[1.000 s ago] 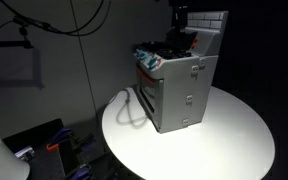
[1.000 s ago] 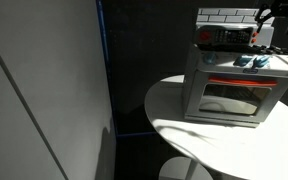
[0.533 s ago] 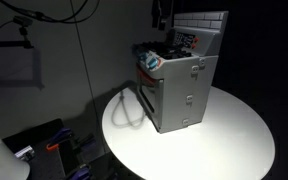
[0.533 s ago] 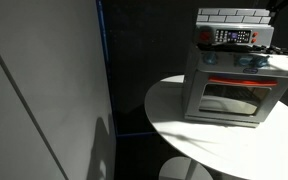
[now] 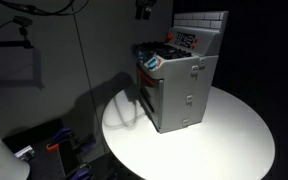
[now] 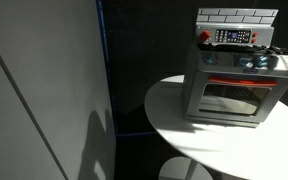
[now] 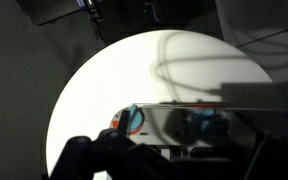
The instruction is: Press the top orange button on the right side of the stove twice
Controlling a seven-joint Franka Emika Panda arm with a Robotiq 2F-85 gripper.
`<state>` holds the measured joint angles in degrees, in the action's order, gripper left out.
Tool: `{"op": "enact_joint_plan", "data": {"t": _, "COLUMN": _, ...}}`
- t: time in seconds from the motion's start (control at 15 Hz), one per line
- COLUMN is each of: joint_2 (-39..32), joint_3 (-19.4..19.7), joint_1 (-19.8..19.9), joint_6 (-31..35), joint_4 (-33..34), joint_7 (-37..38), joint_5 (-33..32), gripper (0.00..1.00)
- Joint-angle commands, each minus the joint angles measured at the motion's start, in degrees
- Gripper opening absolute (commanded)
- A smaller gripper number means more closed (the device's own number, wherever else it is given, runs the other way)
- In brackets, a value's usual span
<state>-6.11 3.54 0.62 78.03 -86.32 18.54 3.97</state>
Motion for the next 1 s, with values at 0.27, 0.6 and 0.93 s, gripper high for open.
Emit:
{"op": "enact_joint_plan", "data": {"t": 0.27, "joint_2": 7.41, "joint_3": -1.30, "joint_1": 0.17, "joint_6": -3.69, "joint_4": -1.05, "joint_7": -5.67, "joint_5": -1.36, "gripper": 1.00}}
{"op": "enact_joint_plan", "data": {"t": 0.6, "joint_2": 7.51, "joint_3": -1.44, "joint_1": 0.28, "joint_6": -3.37, "joint_4": 0.10, "joint_7": -5.40, "joint_5": -0.94, "gripper": 1.00}}
{"op": "enact_joint_plan", "data": {"t": 0.93, "joint_2": 7.25, "joint_3": -1.45, "joint_1": 0.27, "joint_6": -3.37, "joint_4": 0.08, "joint_7": -5.42, "joint_5": -0.94, "gripper": 1.00}}
